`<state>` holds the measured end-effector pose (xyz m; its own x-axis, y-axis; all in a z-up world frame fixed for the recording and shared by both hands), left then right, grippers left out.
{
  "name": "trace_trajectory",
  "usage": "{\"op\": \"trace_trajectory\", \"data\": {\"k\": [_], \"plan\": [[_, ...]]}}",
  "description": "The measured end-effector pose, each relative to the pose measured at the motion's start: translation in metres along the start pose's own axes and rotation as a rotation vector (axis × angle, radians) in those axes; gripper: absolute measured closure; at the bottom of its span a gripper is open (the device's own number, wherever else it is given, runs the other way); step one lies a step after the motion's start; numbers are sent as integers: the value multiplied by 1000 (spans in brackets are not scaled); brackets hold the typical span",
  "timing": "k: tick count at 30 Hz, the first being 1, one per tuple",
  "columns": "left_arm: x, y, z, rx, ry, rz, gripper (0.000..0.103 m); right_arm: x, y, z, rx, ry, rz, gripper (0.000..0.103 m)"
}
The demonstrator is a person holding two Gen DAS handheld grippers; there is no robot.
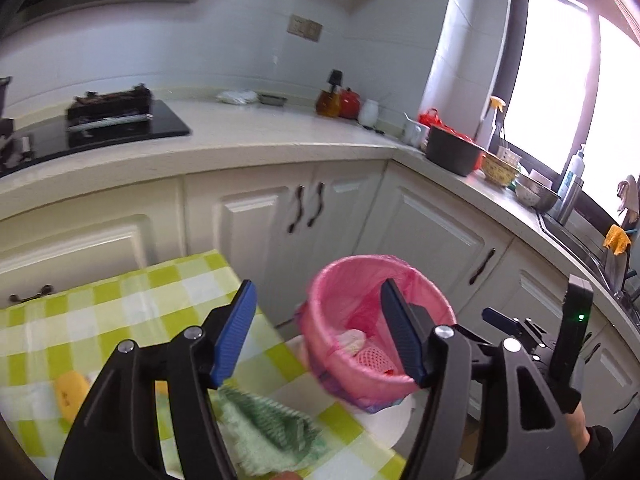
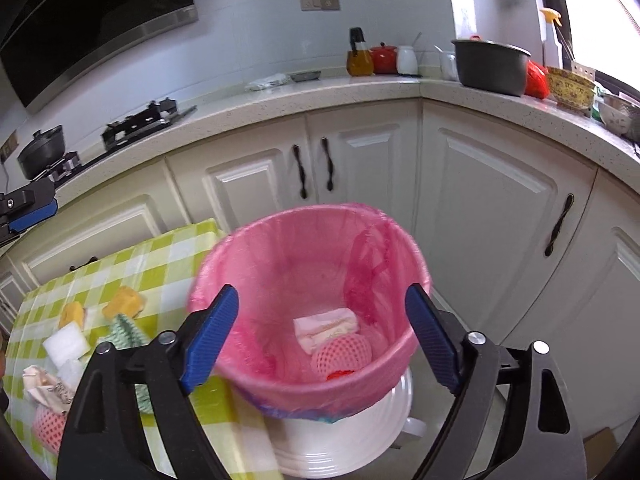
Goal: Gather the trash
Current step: 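Carry both held items over the pink bin and open both tools, then grasp the white plastic bag with the left tool while the right tool grasps the printed paper bag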
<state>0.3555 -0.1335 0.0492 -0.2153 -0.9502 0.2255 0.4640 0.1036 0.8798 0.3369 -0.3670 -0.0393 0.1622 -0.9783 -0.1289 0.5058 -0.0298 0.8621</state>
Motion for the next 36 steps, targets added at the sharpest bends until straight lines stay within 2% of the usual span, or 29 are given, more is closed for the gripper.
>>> {"op": "trace_trajectory", "data": {"k": [3, 7, 12, 16, 20, 25, 36], "plan": [[-32, -7, 41, 35, 73, -13, 36, -35, -10, 19, 13, 47, 29, 13], [-85, -29, 98, 64, 190, 16, 34, -79, -33, 34, -22, 121, 49, 12], [-136, -67, 159, 59, 276, 69, 33, -139, -79, 49, -102, 230, 80, 12], [-162, -101, 191, 39, 311, 102, 33, -176, -108, 56, -153, 279, 136, 12], [-178, -136, 206, -4, 311, 140, 33, -204, -123, 58, -187, 301, 178, 12], [-180, -169, 209, -54, 262, 175, 33, -227, -121, 62, -188, 318, 214, 12], [-177, -207, 175, -166, 193, 221, 33, -266, -110, 54, -197, 377, 259, 11]]}}
Point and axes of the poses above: each gripper's, at about its wrist camera, not at the fingertips, and z roughly against the way its jaws point, x to its right, y to its top, the point moved 6 cm from there along -z, roughly the way its jaws point, and after that the axes turned 7 degrees about x, right-handed, at the moved point
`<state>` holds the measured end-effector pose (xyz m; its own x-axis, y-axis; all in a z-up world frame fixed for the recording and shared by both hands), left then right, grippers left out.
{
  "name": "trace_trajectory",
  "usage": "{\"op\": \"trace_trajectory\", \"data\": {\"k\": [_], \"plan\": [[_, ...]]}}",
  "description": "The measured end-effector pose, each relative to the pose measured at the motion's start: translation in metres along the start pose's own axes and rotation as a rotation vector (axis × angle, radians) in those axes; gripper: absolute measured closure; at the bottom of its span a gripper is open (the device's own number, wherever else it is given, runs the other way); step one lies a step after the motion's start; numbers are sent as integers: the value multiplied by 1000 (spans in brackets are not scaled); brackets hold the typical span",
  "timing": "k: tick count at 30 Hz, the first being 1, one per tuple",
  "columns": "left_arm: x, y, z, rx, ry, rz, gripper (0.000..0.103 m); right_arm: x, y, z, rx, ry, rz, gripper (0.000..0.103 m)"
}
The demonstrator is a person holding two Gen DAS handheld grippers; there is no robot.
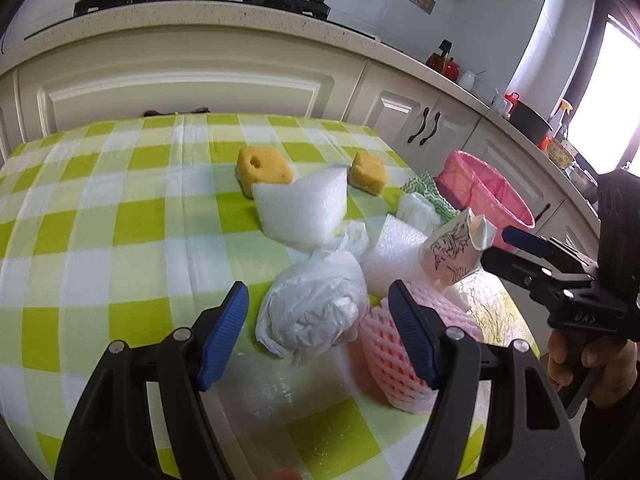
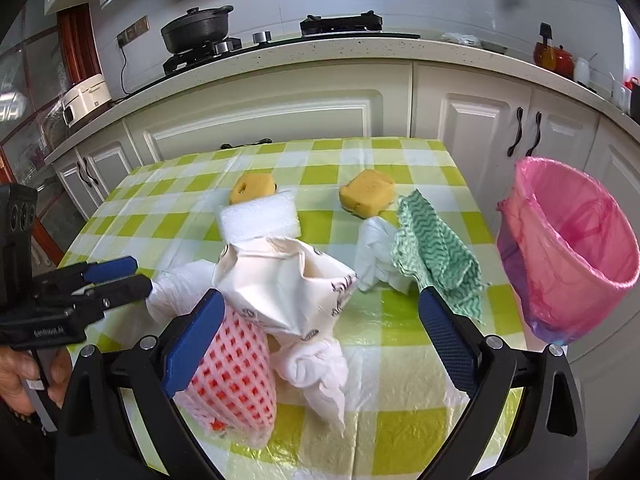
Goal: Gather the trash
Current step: 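Grasp the white plastic bag with the left tool while the right tool grasps the printed paper bag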
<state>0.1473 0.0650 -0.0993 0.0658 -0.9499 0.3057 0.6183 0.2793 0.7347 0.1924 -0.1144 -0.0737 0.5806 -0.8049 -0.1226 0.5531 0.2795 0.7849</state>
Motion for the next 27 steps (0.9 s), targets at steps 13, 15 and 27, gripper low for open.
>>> {"op": "trace_trajectory", "data": {"k": [13, 15, 27], "plan": [[-9, -12, -34, -74, -32, 34, 58, -16, 1, -36, -53, 17, 31, 30], [-9, -11, -34, -69, -35, 34, 62, -15, 0, -36, -47, 17, 38, 31], [-5, 8, -15, -17, 22, -23, 71, 5, 8, -15, -4, 12, -18, 31]]}}
Point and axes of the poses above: each gripper's, at about its wrist camera, not at the fingertips, and z roughly against the way its jaws point, x to its right, y to its top, the point moved 6 cm from there along -z, roughly the way its jaws point, and after that the axes turned 7 degrees about x, right-handed, at the moved point
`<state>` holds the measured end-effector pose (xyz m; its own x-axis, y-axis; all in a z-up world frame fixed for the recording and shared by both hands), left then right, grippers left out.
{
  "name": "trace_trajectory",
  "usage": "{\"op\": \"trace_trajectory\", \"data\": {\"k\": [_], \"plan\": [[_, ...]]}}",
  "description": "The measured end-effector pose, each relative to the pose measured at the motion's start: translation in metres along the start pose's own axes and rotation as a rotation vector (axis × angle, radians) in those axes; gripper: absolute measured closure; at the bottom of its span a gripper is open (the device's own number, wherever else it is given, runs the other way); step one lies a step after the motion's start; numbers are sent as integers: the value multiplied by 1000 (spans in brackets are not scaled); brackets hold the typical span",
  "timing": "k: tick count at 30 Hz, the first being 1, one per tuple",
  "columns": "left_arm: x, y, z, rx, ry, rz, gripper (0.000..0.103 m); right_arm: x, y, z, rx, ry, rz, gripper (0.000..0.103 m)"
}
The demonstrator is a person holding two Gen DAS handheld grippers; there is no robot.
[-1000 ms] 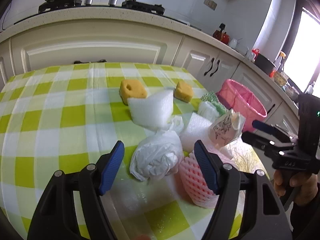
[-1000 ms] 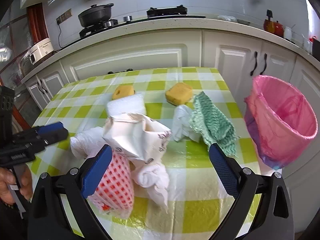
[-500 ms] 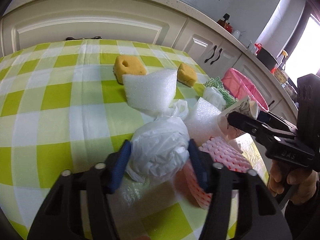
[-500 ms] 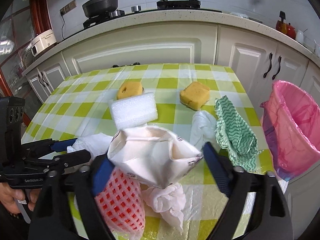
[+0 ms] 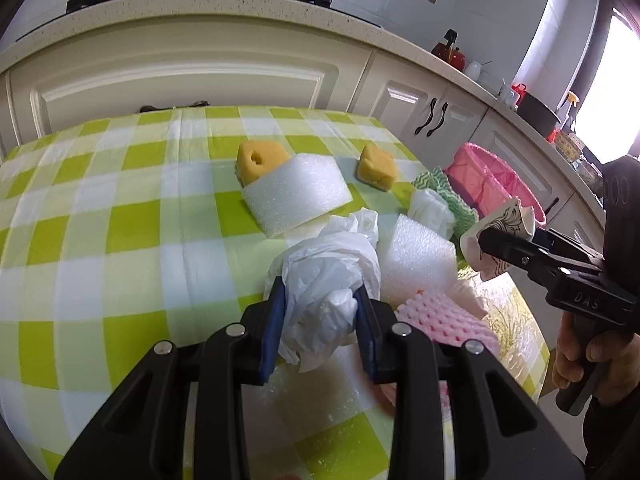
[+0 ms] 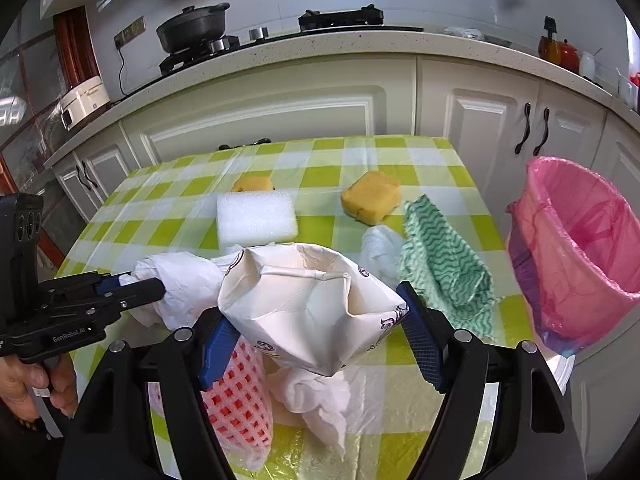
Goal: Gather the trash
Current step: 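Grasp the white plastic bag with the left tool while the right tool grasps the printed paper bag, then carry both bags over the pink bin and open both tools to drop them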
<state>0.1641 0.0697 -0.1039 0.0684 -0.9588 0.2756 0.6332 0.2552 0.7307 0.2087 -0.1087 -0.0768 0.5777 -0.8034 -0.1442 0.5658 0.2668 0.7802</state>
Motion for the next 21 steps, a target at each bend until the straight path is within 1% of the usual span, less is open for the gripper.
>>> {"op": "trace_trajectory", "data": {"k": [3, 7, 11, 15, 21], "plan": [[2, 9, 10, 21, 21, -20, 71, 10, 4, 6, 17, -13, -19, 31], [7, 21, 20, 52, 25, -31, 71, 26, 9, 13, 41, -34, -46, 31], [21, 34, 26, 84, 28, -50, 71, 42, 14, 20, 60, -56, -71, 31], [43, 49, 23, 109, 15, -77, 71, 63, 17, 29, 84, -91, -93, 31], [83, 75, 6, 137, -27, -119, 71, 106, 29, 47, 130, -190, -121, 31]]}}
Point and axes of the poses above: each gripper's, at about its wrist camera, not at the fingertips, and z roughly against the way its jaws point, x to its right, y to its top, the point moved 6 cm from there along -z, roughly the way its jaws point, and after that the axes turned 7 degrees about x, right-handed, at the moved point
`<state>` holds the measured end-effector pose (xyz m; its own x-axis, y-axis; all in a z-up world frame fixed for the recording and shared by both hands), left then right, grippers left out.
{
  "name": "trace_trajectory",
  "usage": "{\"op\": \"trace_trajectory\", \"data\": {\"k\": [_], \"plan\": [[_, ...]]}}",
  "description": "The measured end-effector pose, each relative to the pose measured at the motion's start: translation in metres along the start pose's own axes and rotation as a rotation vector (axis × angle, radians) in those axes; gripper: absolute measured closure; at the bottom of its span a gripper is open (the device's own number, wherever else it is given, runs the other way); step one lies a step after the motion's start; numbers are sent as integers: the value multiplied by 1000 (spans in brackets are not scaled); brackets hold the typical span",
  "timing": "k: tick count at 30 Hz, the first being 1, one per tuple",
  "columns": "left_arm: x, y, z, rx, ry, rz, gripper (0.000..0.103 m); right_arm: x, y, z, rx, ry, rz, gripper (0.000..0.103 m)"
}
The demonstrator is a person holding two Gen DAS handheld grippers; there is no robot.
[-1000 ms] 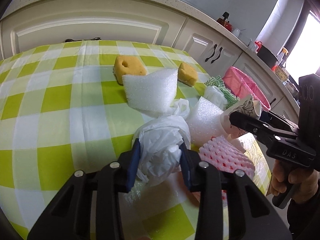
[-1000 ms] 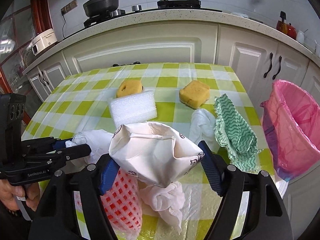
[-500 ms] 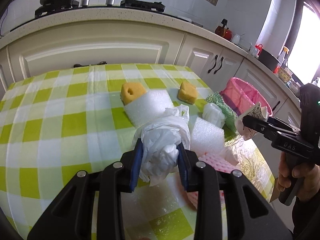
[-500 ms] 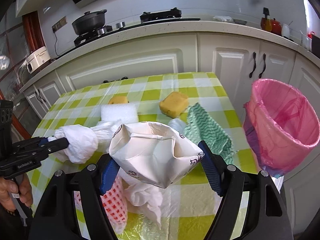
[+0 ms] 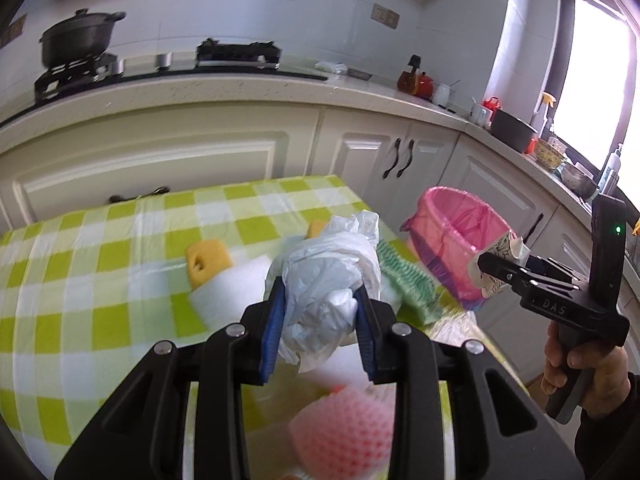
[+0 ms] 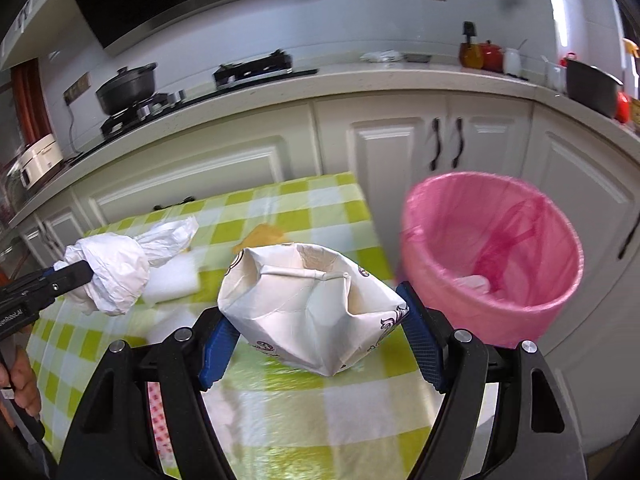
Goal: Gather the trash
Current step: 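Carry both bags over the pink bin and open both tools to drop them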
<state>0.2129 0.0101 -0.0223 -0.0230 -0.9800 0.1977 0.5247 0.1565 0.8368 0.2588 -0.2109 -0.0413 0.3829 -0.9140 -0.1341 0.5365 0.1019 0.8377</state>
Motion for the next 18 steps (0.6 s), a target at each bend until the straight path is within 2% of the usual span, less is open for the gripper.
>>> {"op": "trace_trajectory", "data": {"k": [8, 18], "plan": [[69, 47, -52, 32, -102, -39, 71, 60, 25, 4, 55, -108, -27, 31], [156, 84, -112, 24, -204, -117, 71, 143, 54, -9, 98, -221, -62, 31]]}}
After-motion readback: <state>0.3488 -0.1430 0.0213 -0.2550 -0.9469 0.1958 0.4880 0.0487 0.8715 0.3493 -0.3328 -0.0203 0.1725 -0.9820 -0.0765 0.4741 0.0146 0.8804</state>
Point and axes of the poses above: each gripper's, at about its wrist camera, not at the fingertips, and z roughly against the way its jaws point, x to its right, y to its top, the point moved 6 cm from there along -z, roughly the way its jaws point, and after that the axes turned 7 degrees about x, right-handed, at the moved point
